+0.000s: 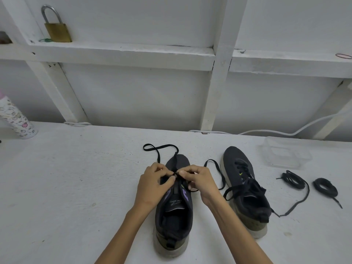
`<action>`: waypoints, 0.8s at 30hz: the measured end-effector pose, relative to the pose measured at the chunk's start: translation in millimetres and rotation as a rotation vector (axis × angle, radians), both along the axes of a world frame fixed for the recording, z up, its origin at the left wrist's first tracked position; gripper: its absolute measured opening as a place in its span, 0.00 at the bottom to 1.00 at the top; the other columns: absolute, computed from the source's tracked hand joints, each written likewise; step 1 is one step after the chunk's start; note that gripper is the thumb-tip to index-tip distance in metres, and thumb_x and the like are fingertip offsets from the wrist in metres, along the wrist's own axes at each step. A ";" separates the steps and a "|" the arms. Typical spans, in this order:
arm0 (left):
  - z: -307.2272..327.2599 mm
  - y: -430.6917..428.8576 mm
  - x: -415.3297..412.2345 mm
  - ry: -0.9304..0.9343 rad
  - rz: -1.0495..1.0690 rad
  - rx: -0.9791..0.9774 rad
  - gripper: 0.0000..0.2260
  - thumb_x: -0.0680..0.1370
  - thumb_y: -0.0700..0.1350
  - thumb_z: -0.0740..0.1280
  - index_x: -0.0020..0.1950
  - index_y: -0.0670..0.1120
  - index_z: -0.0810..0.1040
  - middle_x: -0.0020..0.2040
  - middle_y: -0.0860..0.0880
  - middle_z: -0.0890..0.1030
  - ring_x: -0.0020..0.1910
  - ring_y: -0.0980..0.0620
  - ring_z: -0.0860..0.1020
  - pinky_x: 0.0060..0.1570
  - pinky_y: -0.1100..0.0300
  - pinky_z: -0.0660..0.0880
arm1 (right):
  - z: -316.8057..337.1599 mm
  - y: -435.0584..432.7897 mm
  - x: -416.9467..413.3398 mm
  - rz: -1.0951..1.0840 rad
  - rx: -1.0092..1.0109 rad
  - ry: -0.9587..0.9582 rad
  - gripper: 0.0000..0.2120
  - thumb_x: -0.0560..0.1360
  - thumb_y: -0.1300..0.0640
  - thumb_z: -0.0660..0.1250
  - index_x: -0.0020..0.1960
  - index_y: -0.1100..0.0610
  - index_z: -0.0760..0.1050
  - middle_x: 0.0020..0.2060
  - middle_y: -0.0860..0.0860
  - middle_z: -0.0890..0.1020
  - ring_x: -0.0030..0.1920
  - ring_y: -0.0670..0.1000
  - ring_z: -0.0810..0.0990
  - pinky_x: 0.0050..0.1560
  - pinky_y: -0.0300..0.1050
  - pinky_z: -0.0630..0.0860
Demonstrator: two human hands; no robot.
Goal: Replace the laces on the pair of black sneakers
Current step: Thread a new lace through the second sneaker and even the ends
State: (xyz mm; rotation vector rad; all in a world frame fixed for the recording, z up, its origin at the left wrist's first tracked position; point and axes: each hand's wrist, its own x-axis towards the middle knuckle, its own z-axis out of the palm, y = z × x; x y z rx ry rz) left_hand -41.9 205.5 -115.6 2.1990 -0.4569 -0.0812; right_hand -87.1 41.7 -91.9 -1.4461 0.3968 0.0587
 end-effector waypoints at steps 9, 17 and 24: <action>-7.7 -9.4 -10.7 0.081 0.085 -0.324 0.02 0.76 0.45 0.71 0.46 0.52 0.83 0.46 0.57 0.81 0.49 0.59 0.79 0.49 0.59 0.76 | 0.1 -1.5 0.9 0.028 -0.134 -0.114 0.09 0.70 0.64 0.76 0.50 0.57 0.85 0.35 0.52 0.80 0.37 0.47 0.77 0.41 0.34 0.74; -4.7 -9.1 -11.2 0.025 0.075 -0.243 0.07 0.76 0.47 0.72 0.43 0.61 0.81 0.46 0.60 0.80 0.52 0.59 0.76 0.50 0.71 0.68 | 4.4 4.0 10.4 0.070 -0.206 -0.165 0.07 0.65 0.65 0.79 0.39 0.55 0.85 0.40 0.59 0.86 0.43 0.55 0.84 0.53 0.52 0.80; 7.9 -13.5 -14.8 -0.038 0.110 -0.536 0.21 0.73 0.31 0.71 0.62 0.49 0.77 0.57 0.55 0.80 0.58 0.57 0.78 0.57 0.68 0.73 | 7.5 3.4 12.9 0.063 -0.264 -0.138 0.04 0.66 0.64 0.78 0.38 0.60 0.83 0.37 0.58 0.85 0.39 0.52 0.83 0.51 0.54 0.79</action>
